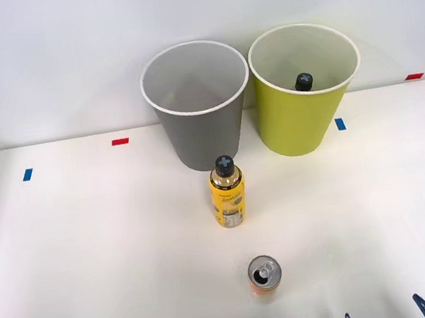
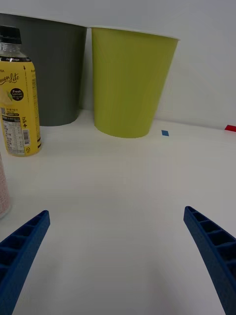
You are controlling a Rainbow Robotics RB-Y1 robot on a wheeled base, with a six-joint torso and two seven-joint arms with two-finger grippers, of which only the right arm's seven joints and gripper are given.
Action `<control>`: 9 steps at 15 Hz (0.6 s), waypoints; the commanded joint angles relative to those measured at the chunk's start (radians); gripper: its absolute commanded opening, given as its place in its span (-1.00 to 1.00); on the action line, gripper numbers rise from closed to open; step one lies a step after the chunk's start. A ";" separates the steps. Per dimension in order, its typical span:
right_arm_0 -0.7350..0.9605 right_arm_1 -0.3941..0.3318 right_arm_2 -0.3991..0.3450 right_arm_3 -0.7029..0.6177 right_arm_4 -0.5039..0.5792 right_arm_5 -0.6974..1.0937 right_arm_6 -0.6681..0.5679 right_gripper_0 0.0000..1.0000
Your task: Put cans in the gray bin, plastic bottles in the light green bin
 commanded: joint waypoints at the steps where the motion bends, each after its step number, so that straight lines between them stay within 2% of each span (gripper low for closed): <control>1: 0.000 0.000 0.000 0.000 0.000 0.000 0.000 0.87; 9: 0.000 0.000 0.000 0.000 0.000 0.000 0.000 0.88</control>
